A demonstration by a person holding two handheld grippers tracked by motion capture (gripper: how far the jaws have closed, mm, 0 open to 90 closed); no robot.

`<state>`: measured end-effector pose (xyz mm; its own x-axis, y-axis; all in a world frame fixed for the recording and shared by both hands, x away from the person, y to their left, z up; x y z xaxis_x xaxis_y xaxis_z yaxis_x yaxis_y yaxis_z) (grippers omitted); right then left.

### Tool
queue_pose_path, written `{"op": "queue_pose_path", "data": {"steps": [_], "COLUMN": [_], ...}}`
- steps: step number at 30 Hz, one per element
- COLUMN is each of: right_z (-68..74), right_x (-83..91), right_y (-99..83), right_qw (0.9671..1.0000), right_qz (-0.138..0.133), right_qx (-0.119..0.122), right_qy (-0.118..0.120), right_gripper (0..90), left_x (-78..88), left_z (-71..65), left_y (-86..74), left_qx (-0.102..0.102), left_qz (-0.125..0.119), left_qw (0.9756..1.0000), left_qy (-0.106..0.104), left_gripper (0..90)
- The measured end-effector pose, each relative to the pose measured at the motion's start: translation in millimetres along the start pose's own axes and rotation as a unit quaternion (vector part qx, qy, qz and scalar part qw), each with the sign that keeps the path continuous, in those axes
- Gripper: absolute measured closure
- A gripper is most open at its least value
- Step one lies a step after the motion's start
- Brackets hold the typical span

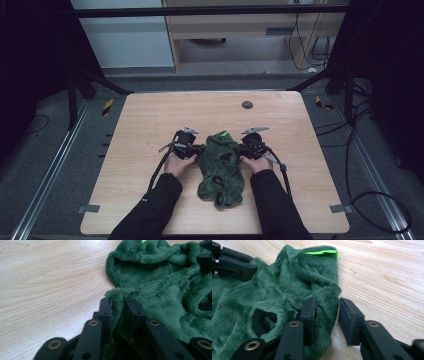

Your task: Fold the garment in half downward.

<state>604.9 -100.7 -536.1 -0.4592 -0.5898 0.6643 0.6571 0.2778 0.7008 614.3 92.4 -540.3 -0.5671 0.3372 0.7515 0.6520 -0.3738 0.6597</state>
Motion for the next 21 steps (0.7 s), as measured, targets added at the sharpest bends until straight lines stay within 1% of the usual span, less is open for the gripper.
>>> {"op": "queue_pose_path", "data": {"steps": [3, 4, 5, 7, 13, 14, 17, 18, 21], "right_z": [1.1, 1.1, 2.4, 3.5, 3.2, 3.2, 5.4, 5.4, 9.0], "right_x": [0.3, 0.3, 1.0, 2.2, 3.8, 3.8, 6.9, 6.9, 13.5], "right_y": [-0.2, -0.2, 0.1, 0.7, 2.5, 2.5, 5.9, 5.9, 10.9], "right_qw": [1.0000, 1.0000, 1.0000, 1.0000, 0.9999, 0.9999, 0.9998, 0.9998, 0.9996], "right_qz": [0.002, 0.002, 0.002, 0.002, 0.005, 0.005, -0.003, -0.003, -0.015], "right_qx": [0.000, 0.000, 0.002, 0.005, 0.008, 0.008, 0.012, 0.012, 0.015], "right_qy": [0.001, 0.001, 0.004, 0.005, 0.011, 0.011, 0.012, 0.012, 0.017], "right_gripper": [73.9, 73.9, 77.2, 79.5, 82.7, 82.7, 83.7, 83.7, 84.0], "left_x": [0.6, 0.6, 1.4, 2.2, 4.2, 5.4, 12.9, 12.9, 22.2], "left_z": [-0.9, -0.9, -1.6, -2.4, -3.6, -3.9, -6.8, -6.8, -8.9], "left_y": [0.3, 0.3, 0.6, 1.3, 3.2, 3.5, 7.8, 7.8, 13.4], "left_qx": [-0.002, -0.002, -0.008, -0.009, -0.009, -0.012, -0.017, -0.017, -0.019], "left_qz": [0.001, 0.001, 0.001, 0.000, -0.006, -0.004, -0.013, -0.013, -0.026], "left_qw": [1.0000, 1.0000, 1.0000, 1.0000, 0.9999, 0.9999, 0.9998, 0.9998, 0.9994], "left_qy": [-0.001, -0.001, 0.000, -0.001, -0.003, -0.003, -0.004, -0.004, -0.009], "left_gripper": [80.8, 81.8, 82.5, 83.2, 84.5, 84.5, 84.7, 84.7, 84.8]}}
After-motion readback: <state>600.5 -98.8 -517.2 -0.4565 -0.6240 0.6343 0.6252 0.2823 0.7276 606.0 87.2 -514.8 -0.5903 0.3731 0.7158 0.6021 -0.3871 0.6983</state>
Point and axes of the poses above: each handheld gripper's, and its own axes: x roughly backward along the jaws, y roughly out of its top, z roughly to its left, the point moved 7 cm from there along -x, roughly forward along the jaws, and after that the axes turned 10 degrees about y, right-handed, at the moved point
